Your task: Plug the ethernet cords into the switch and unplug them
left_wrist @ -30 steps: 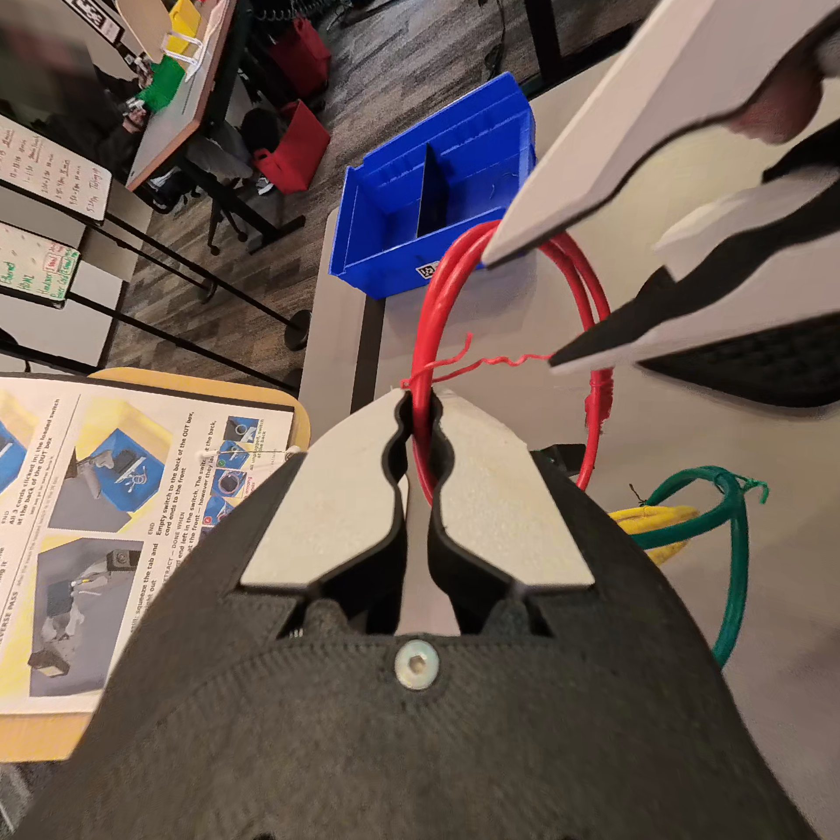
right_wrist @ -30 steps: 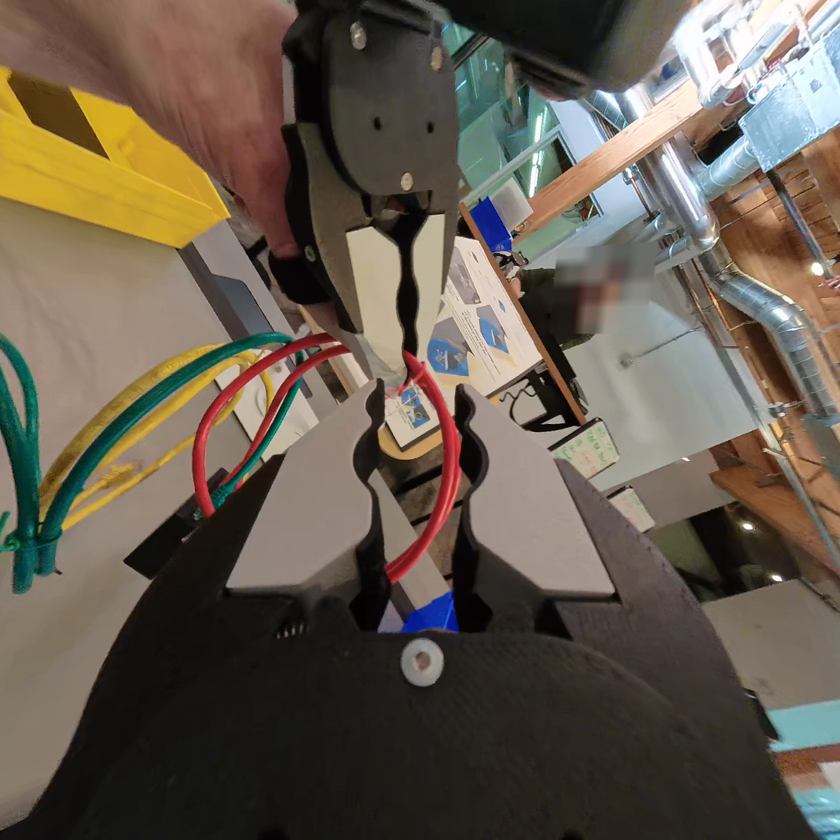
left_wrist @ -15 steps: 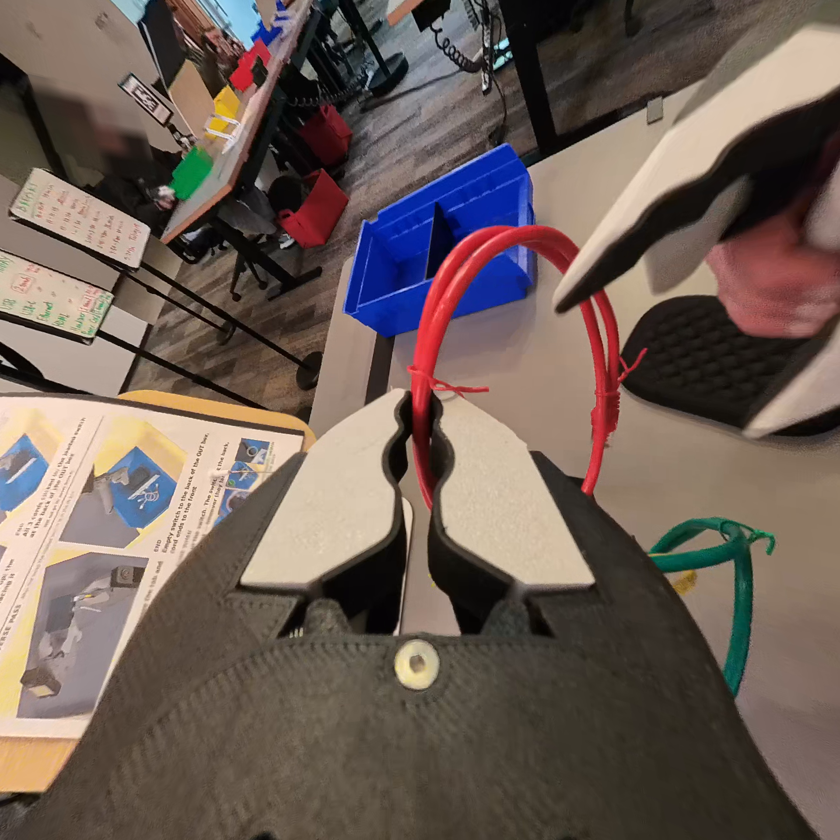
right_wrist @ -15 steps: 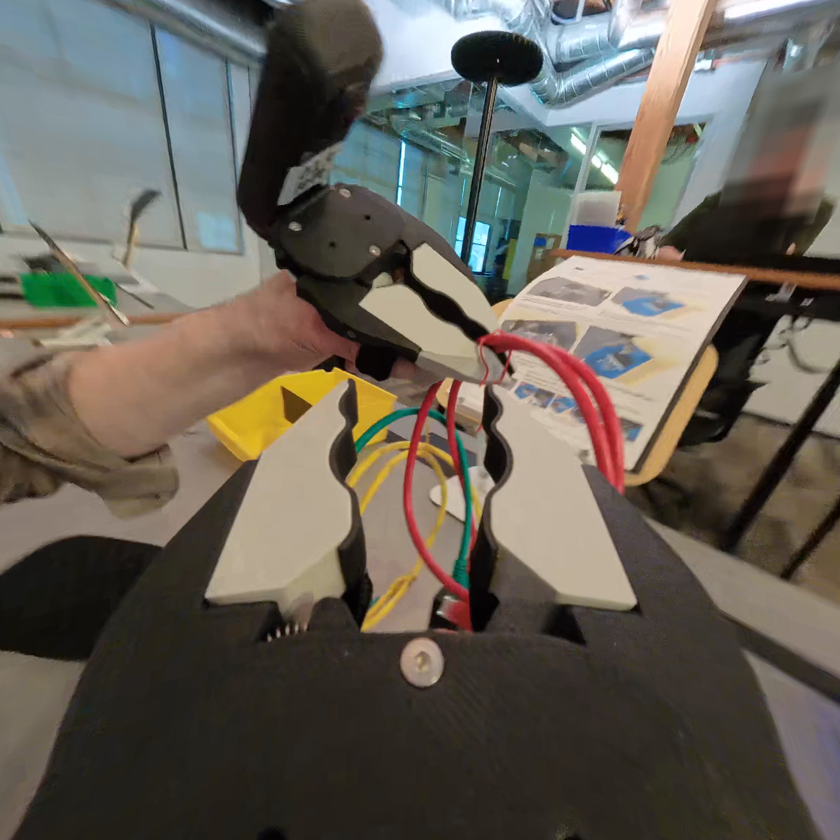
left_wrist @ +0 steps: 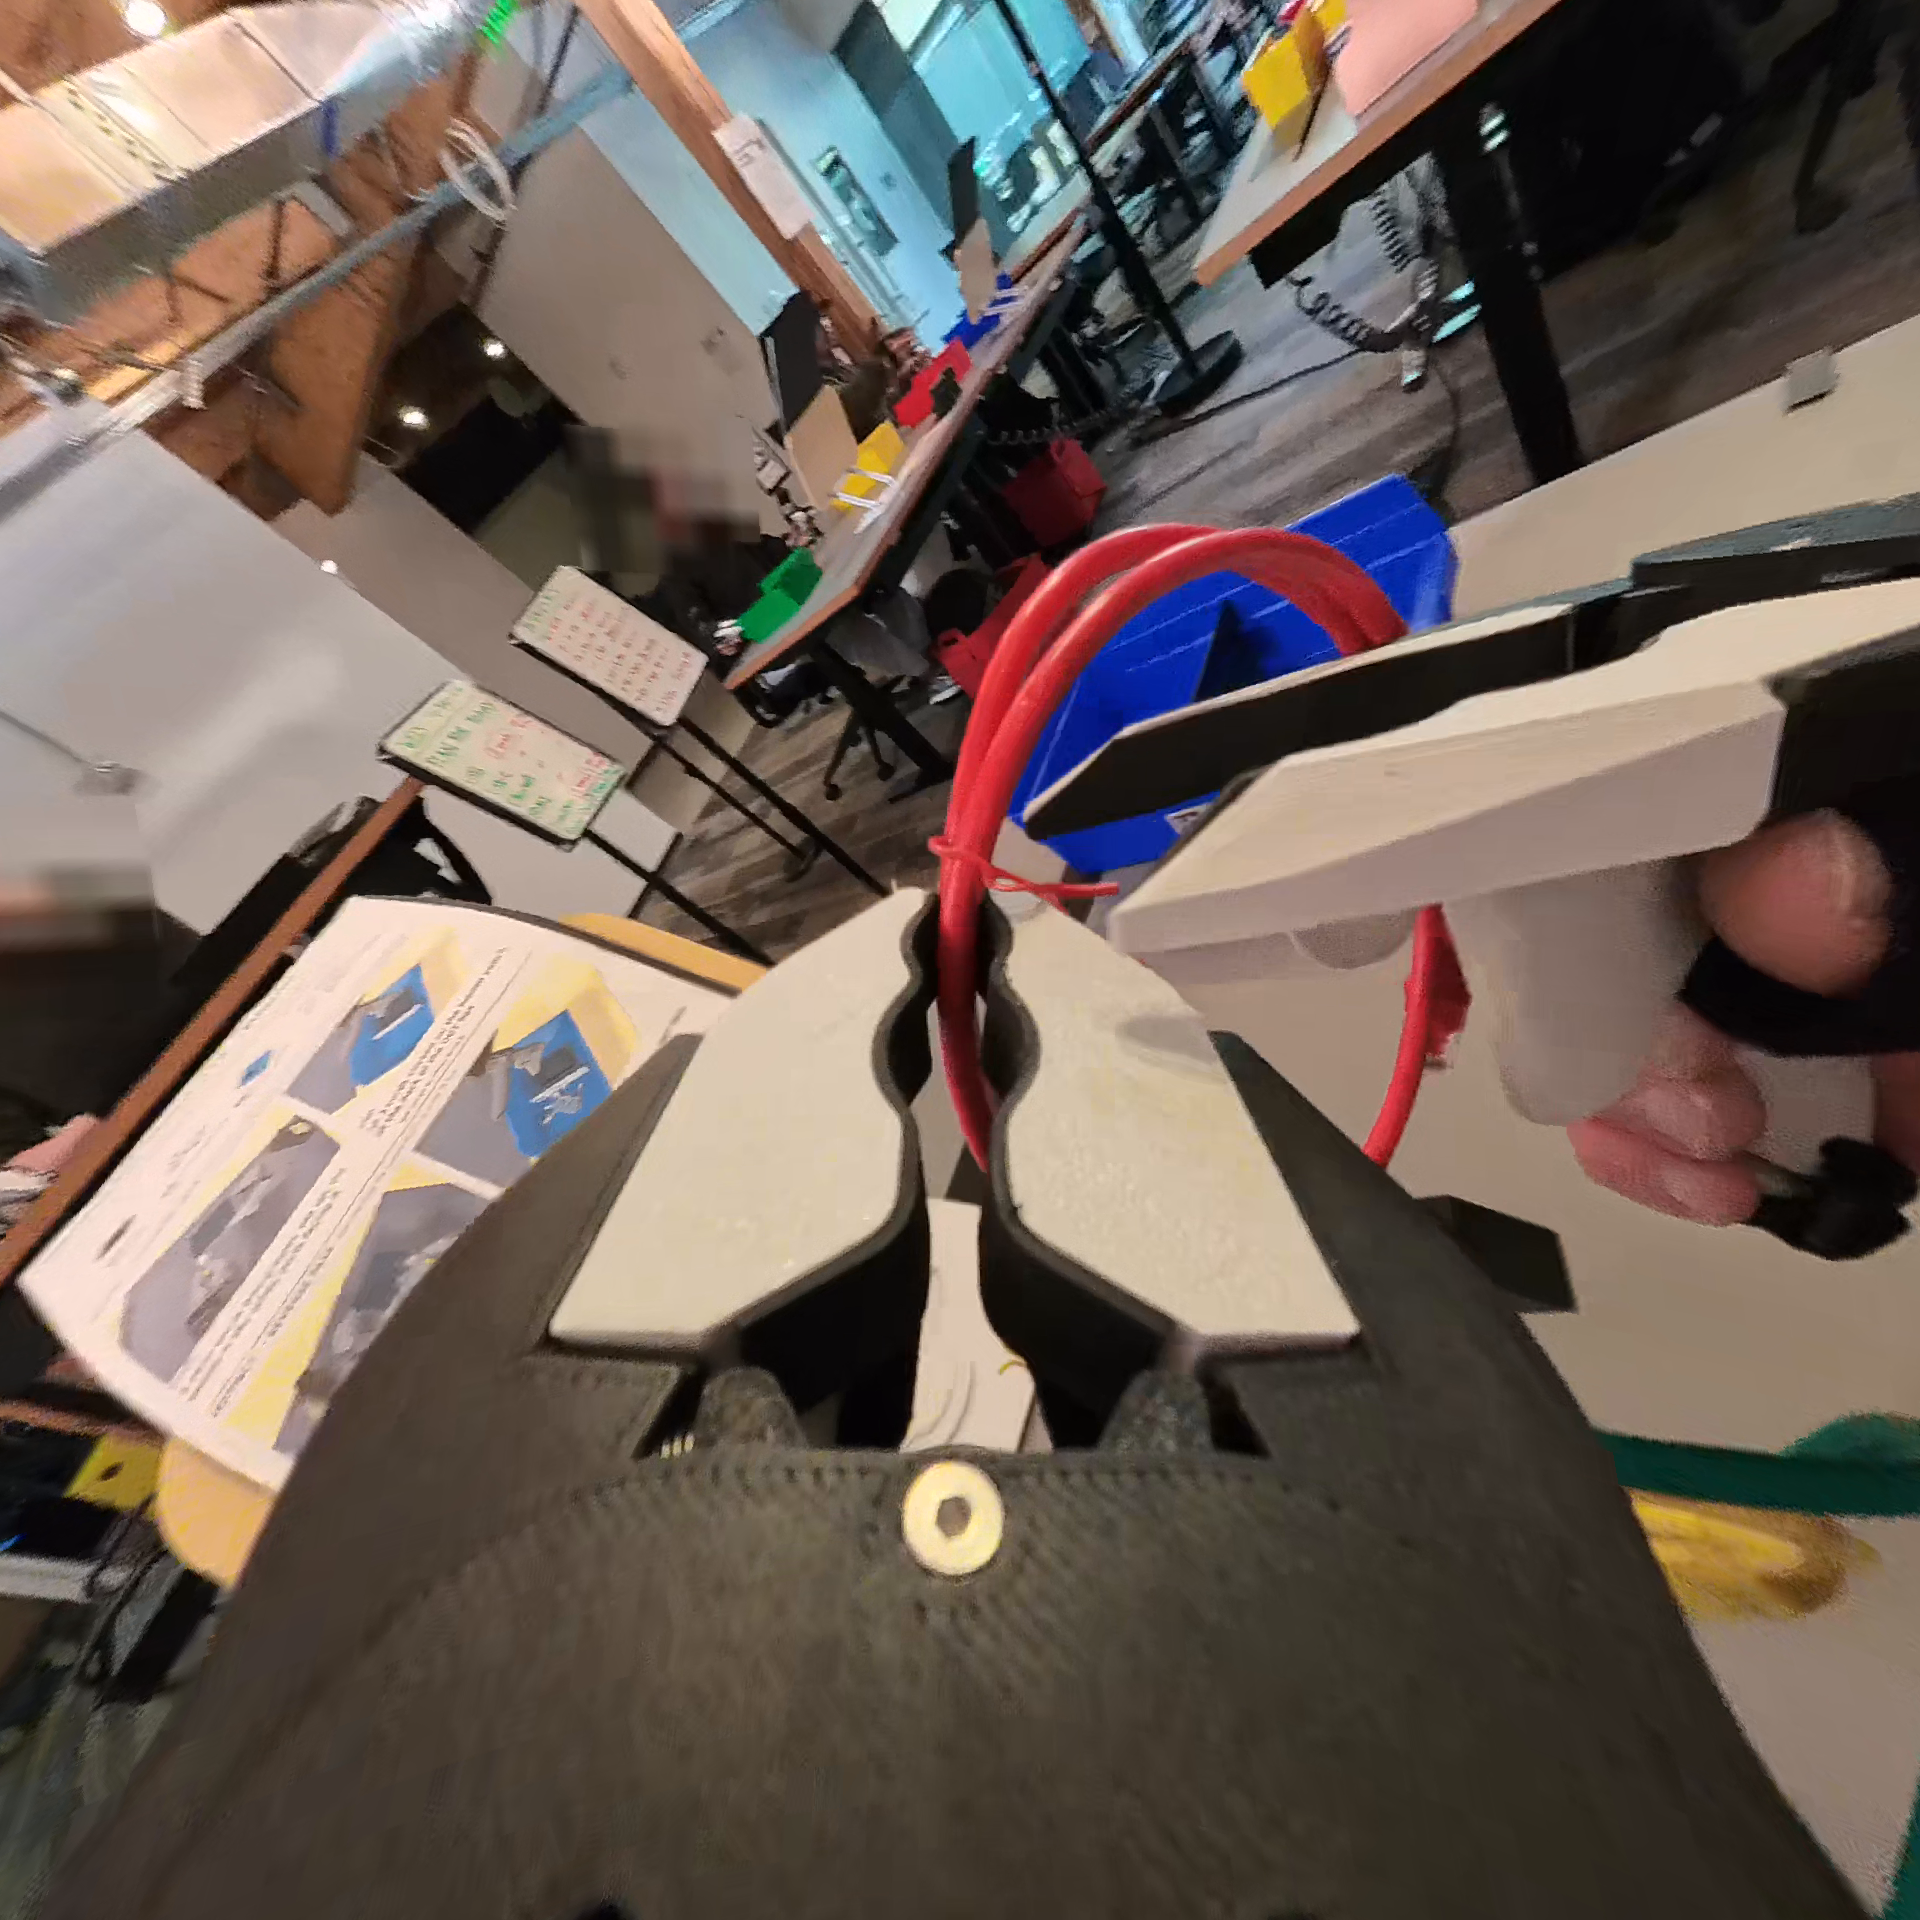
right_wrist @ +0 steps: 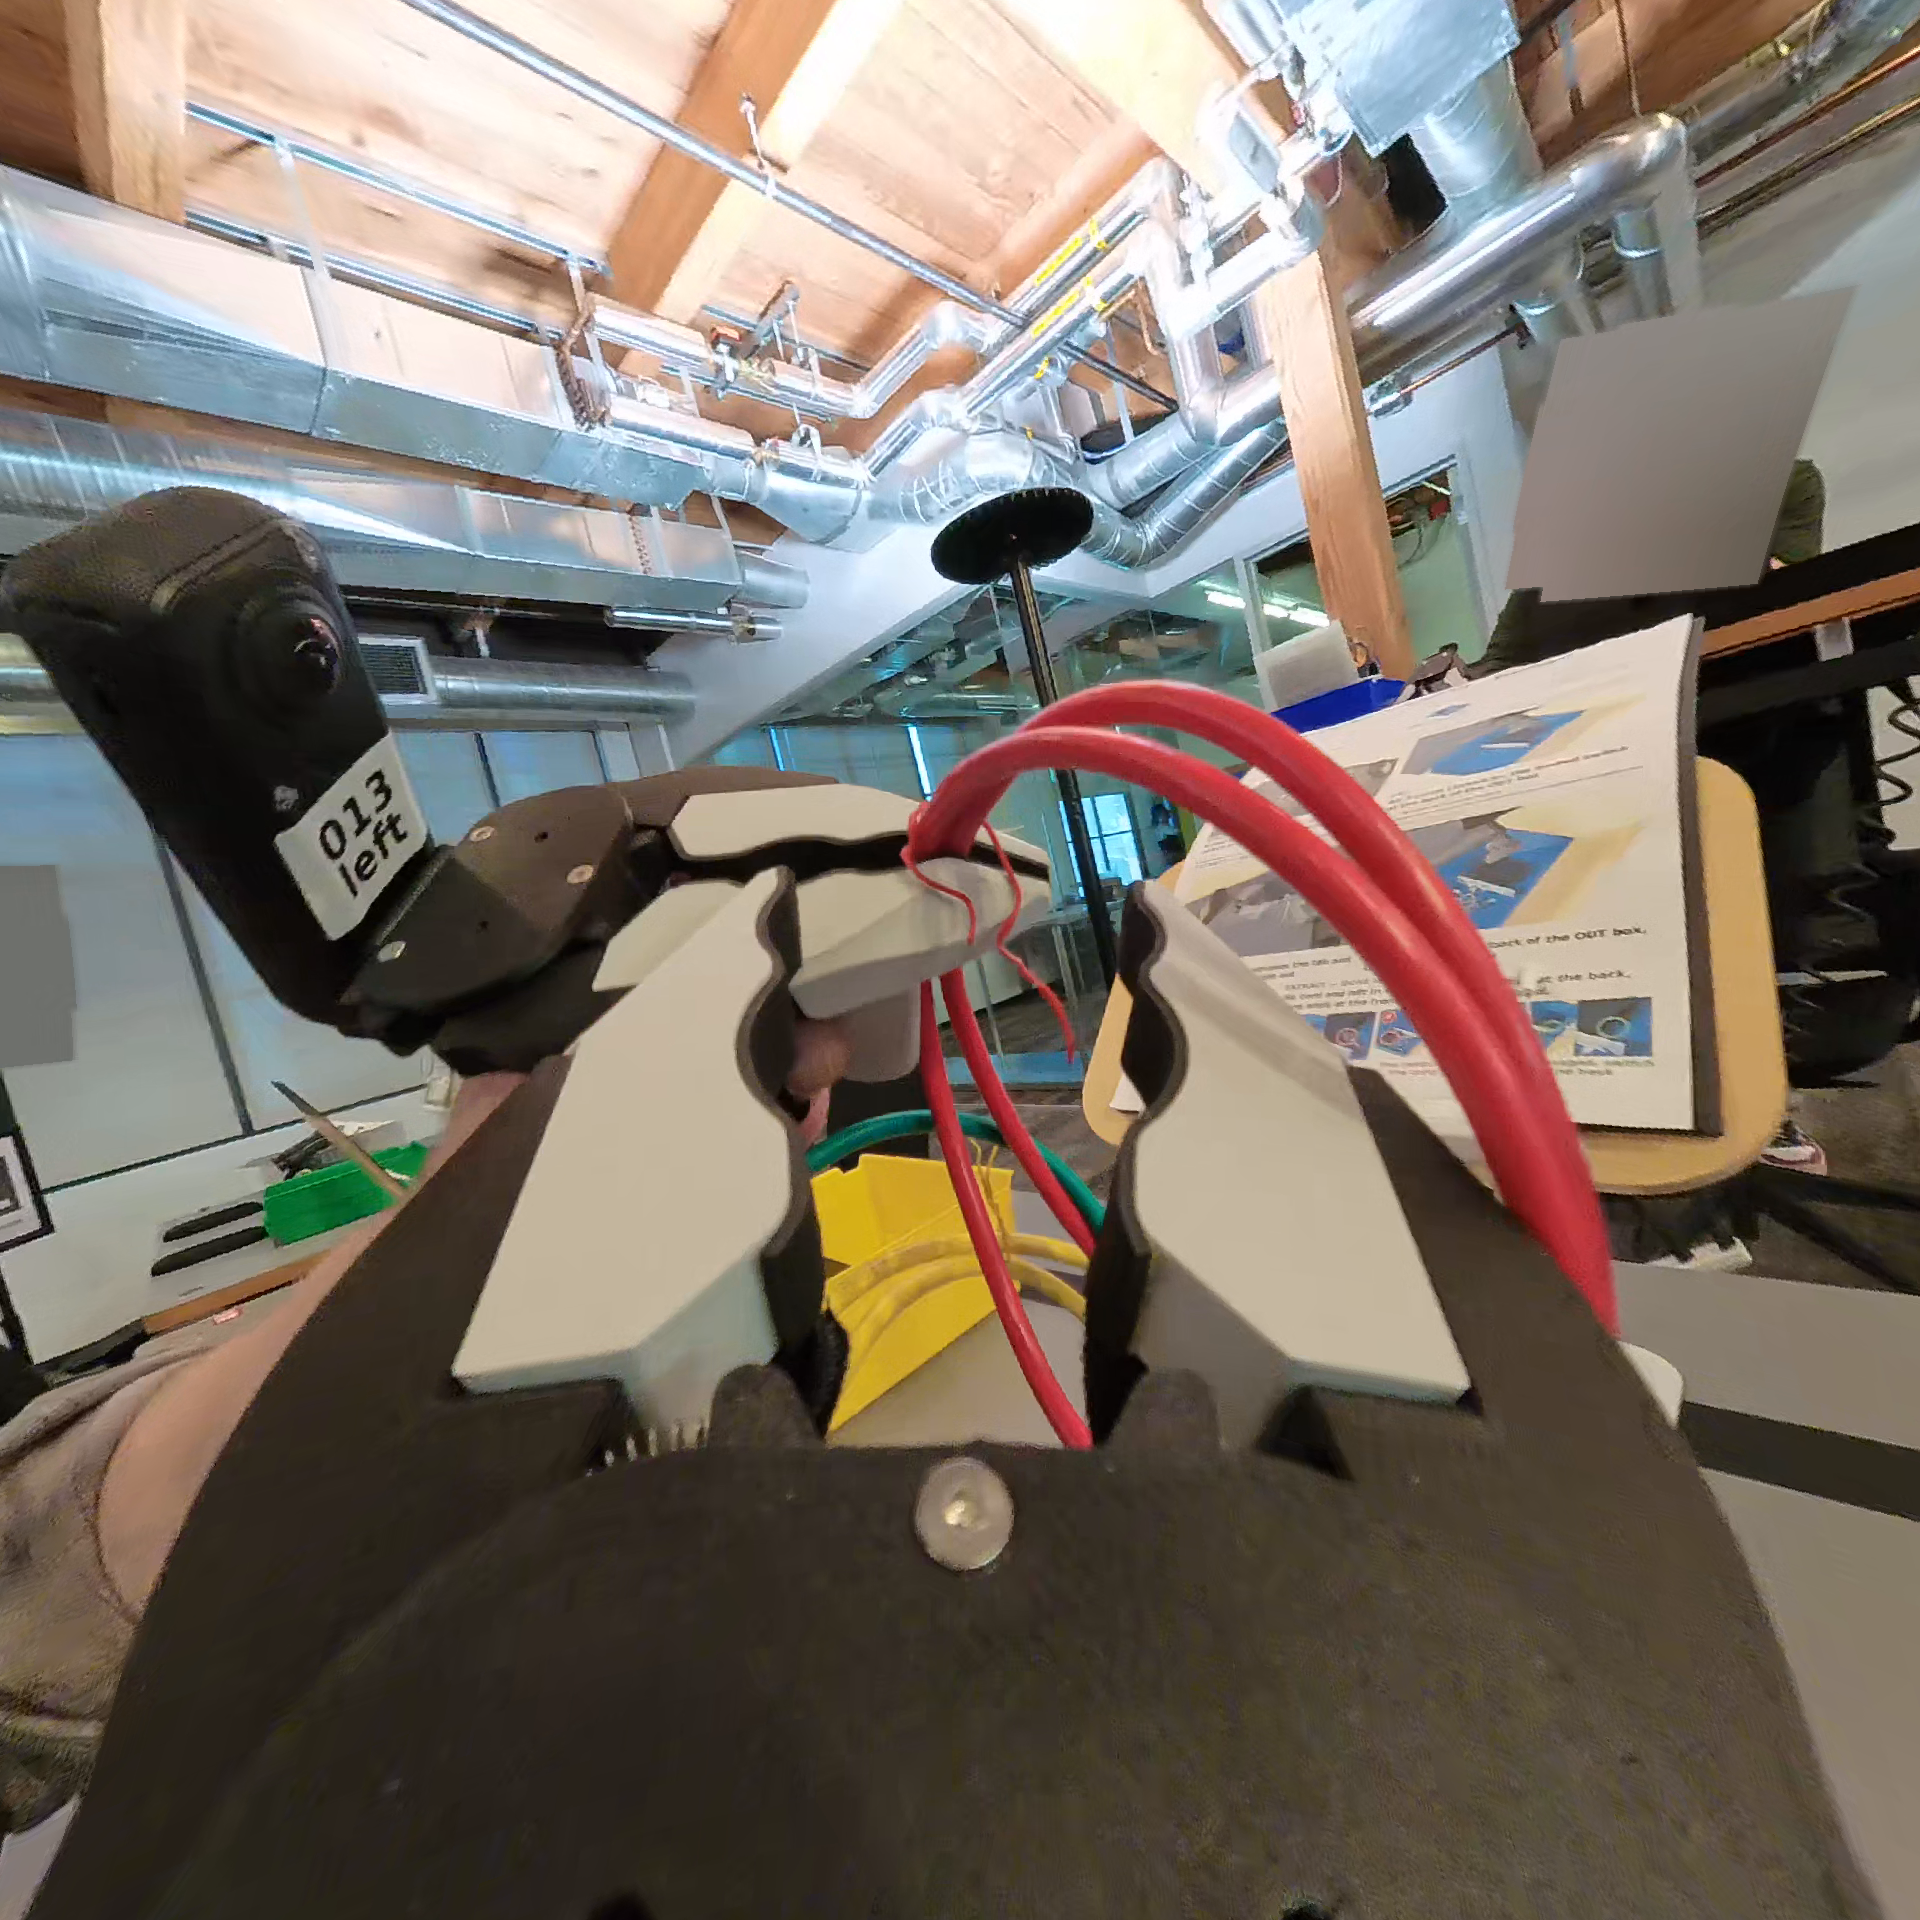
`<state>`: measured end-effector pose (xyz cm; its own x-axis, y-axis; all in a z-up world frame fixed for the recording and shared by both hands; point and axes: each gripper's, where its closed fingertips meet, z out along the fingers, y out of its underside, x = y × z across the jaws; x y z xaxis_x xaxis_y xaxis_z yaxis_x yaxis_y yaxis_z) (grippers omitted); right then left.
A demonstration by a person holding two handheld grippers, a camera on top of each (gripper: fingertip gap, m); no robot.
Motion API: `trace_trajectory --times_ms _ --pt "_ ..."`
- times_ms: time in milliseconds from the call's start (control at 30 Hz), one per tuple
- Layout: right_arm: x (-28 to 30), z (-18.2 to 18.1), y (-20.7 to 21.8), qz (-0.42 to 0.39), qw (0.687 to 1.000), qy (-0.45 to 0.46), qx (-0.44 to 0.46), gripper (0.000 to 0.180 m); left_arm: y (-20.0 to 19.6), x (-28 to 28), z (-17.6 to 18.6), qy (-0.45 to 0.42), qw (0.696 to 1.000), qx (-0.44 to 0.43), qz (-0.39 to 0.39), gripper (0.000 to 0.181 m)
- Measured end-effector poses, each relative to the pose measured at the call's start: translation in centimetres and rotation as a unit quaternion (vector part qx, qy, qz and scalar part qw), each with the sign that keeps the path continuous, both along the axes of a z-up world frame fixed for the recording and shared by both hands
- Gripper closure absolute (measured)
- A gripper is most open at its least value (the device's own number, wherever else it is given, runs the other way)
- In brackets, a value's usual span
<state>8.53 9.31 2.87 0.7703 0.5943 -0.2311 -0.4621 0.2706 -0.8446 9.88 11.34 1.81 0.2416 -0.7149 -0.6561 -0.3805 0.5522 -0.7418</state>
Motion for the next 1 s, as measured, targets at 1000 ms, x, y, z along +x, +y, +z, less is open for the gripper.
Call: trace_trajectory --times_ms 1000 --pt "1.3 -0.6 0.7 0.039 0.998 0.017 0.048 0.168 0.1 2.0 -1.2 -0.041 0.999 0.008 0.001 0.176"
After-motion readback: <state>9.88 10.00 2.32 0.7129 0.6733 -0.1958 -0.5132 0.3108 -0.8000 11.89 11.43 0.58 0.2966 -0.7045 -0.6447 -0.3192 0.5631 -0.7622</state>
